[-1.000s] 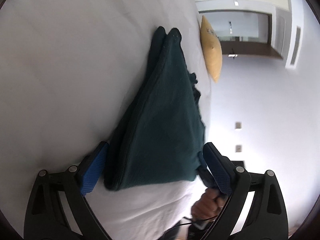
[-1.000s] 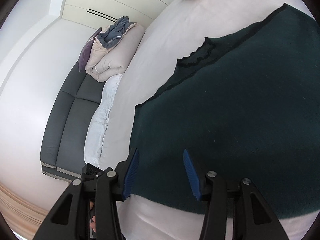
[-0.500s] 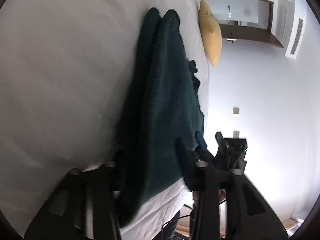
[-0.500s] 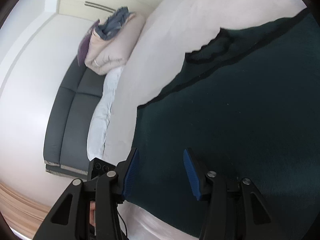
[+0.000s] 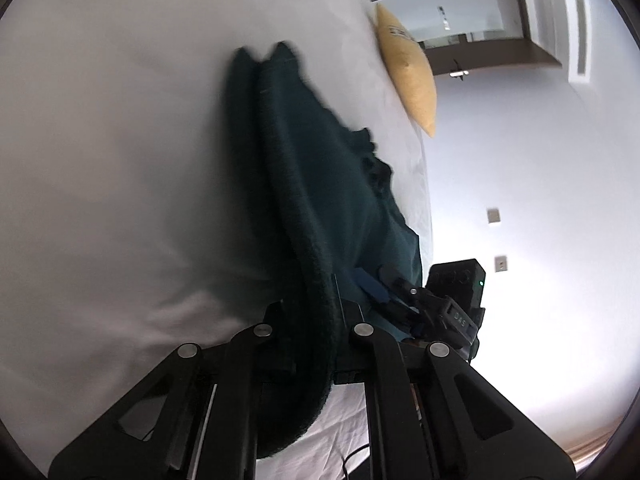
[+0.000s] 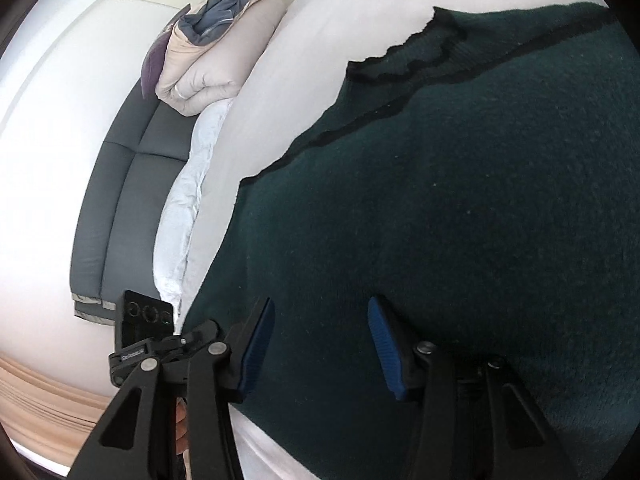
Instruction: Fold small clothes
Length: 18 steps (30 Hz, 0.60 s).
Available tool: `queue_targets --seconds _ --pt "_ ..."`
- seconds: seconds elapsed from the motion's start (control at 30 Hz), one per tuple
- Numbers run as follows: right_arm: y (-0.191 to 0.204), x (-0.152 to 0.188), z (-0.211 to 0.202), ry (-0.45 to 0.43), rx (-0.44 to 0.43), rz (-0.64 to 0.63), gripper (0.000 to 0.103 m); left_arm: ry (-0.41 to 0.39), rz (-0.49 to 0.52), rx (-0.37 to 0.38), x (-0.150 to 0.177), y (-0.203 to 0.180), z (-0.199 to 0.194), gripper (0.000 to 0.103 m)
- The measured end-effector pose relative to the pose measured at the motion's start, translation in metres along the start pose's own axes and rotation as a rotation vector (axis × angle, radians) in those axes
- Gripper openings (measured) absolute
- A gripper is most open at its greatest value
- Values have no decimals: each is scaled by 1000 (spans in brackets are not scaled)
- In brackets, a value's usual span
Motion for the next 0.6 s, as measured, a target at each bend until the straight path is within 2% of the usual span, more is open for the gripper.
queue_targets --seconds 0.1,0.17,0.27,0.47,0.6 --pt "0 -5 -7 23 -27 63 54 -20 76 -34 -1 -33 -2 8" --pt "4 -11 -20 9 -64 72 65 -32 142 -62 0 -55 -1 8" --pt "7 -22 -43 -11 -129 89 71 -33 237 -86 7 -94 10 8" --pt "-5 -42 -85 -60 -226 147 78 17 450 -149 44 -155 57 8" --pt "-10 -50 -99 -79 -261 154 86 78 503 -174 71 -166 98 8"
Point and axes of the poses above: each gripper's, at about its wrist camera, not at the fingertips, and z roughly the way its jaws point, y to its left, x to its underside, the point moved 10 cm from there along z, roughly the way its jaws point, and after that the axes turned 1 degree about -x, right-handed, at the moved point
